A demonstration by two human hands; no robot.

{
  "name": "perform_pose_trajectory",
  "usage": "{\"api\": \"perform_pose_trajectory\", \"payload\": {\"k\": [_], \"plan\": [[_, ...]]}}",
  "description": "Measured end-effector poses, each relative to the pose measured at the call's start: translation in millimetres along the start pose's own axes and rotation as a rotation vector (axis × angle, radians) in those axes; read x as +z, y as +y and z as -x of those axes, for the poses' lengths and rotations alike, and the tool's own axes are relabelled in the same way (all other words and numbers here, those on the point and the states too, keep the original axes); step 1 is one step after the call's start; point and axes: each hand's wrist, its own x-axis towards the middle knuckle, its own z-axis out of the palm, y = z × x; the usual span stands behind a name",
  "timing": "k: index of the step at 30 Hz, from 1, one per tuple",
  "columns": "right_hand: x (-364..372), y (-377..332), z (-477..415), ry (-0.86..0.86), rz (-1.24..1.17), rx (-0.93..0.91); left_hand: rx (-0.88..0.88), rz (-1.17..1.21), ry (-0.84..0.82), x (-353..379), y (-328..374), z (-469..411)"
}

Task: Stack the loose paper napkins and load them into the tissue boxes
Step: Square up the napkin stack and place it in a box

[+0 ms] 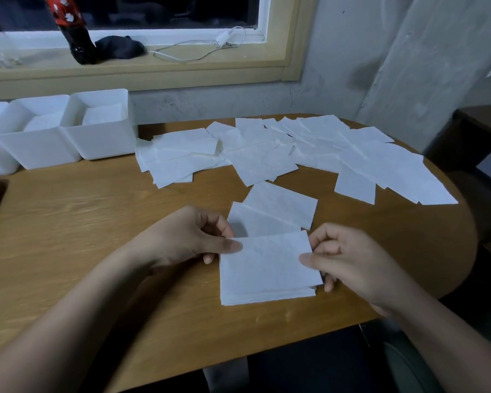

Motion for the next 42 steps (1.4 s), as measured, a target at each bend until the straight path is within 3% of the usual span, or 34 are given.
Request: {"api": "perform_pose_trajectory", "payload": {"k": [19,25,36,42], "plan": [[4,10,-6,0.014,0.262,-0.027,-0.021,-0.257,0.08,4,-4,-4],[-15,19,-42,0.283,0.573,-0.285,0.03,-0.254,0.193,2,-8,-8],[-18,17,-76,0.194,0.93,-0.476,0.166,-0.304,0.374,2,-8,-7],[-21,6,-74,0.268,0.899,-0.53,0.226,-0.253,0.378,3,-7,-6]]}}
